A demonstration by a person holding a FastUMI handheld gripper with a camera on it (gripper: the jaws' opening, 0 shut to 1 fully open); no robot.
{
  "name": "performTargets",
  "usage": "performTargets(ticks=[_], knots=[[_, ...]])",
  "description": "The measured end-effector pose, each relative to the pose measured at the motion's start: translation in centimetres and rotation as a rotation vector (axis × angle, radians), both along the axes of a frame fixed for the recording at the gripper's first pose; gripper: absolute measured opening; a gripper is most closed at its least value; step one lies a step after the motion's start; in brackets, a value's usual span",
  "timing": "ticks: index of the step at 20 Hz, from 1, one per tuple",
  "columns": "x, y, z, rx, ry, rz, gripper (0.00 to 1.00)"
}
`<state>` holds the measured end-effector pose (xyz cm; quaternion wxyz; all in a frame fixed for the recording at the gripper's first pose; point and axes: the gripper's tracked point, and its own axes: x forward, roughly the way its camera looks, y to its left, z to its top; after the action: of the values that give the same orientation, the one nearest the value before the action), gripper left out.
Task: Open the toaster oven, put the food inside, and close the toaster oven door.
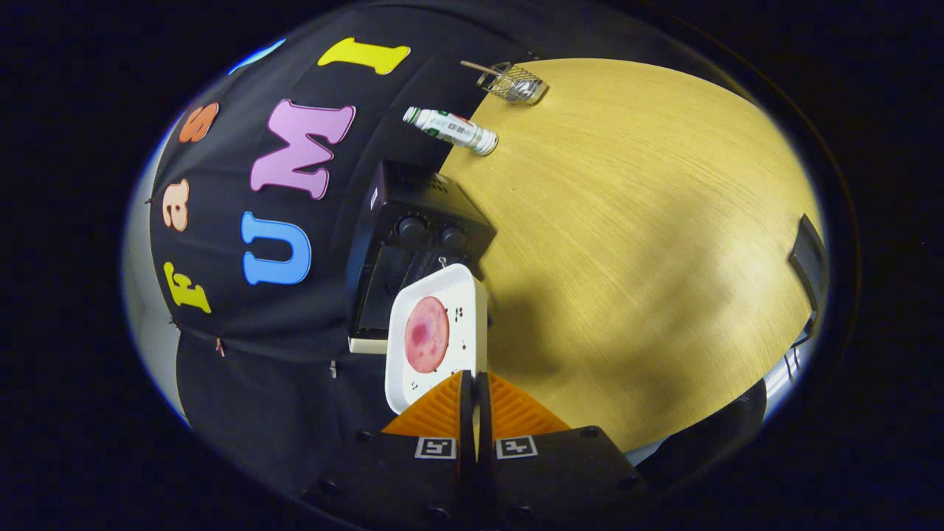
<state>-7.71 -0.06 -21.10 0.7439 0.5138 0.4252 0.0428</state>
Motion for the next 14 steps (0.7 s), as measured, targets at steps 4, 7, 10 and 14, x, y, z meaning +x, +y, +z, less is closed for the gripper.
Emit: performTargets(ticks=[4,7,10,14], knots=[[3.5,4.6,-0.1,0.014,-0.033,0.031,0.05],[6.3,7.1,-1.1,0.026,-0.036,0.008,0.05],[9.2,9.0,-2.4,0.039,-0.039,-0.035,0.05],[12.6,11.0,-4.5,0.059,-0.035,-0.095,0.05]])
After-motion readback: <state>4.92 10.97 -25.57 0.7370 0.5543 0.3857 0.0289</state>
